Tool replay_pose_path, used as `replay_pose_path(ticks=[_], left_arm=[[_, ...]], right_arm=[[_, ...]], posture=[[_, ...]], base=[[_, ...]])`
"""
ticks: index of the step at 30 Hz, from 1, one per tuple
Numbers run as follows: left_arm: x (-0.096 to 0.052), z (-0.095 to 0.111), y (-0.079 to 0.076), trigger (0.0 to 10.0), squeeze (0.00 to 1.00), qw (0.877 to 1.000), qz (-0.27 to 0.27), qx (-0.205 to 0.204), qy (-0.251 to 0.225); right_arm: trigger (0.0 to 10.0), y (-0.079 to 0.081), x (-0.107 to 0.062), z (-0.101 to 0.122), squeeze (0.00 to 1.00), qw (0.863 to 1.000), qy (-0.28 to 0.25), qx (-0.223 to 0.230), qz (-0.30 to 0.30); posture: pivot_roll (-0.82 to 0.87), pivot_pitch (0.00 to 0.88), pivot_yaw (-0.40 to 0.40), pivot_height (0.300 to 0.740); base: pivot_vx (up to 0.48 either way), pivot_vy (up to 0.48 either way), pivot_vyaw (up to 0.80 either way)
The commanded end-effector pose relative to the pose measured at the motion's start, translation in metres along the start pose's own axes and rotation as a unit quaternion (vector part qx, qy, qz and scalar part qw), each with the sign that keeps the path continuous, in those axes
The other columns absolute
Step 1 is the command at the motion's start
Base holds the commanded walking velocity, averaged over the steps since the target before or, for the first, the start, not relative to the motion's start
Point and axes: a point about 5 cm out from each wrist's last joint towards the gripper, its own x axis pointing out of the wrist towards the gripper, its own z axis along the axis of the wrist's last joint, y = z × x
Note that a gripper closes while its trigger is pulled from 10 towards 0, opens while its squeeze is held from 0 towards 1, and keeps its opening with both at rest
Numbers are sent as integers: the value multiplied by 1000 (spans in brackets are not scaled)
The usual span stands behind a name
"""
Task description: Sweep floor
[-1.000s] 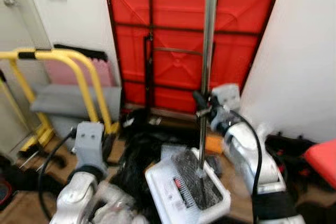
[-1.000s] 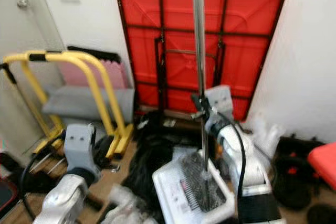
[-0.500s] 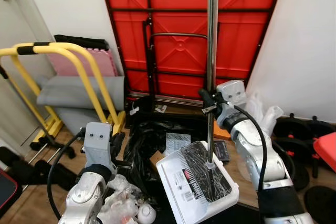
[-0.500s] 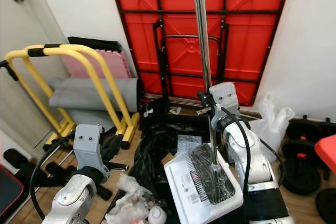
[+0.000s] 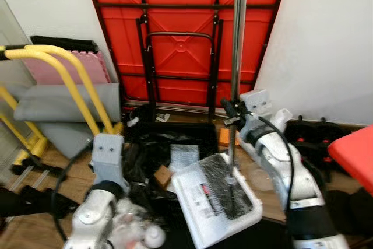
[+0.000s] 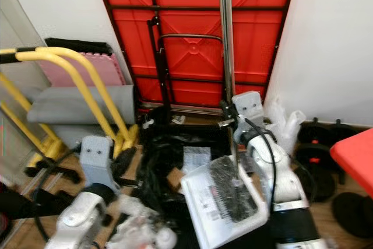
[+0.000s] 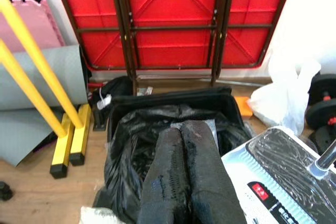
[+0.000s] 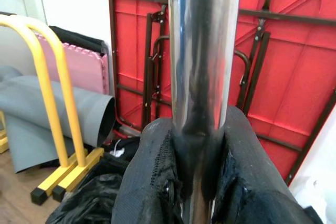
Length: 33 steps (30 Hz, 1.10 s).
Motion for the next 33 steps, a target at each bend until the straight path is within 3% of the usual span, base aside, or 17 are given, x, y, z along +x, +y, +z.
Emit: replay_pose_path(ticks=[1,25,33], left_arm=[[-1,-2,3,10000,0,1000,14,8,6],[-1,-1,2,10000,0,1000,12,7,4],[-1,1,3,10000,0,1000,14,7,-2]], right_arm=[[10000,-1,2,10,0,1000,-21,-2,-2],[10000,-2,2,10,0,1000,-21,-14,-14],[10000,-9,4,7,0,998,-9,-28,-56]], posture=[[-25,0,4,740],[-25,0,5,740],[-25,0,5,740]], base=[[-255,0,-800],[-255,0,-29],[0,0,0]])
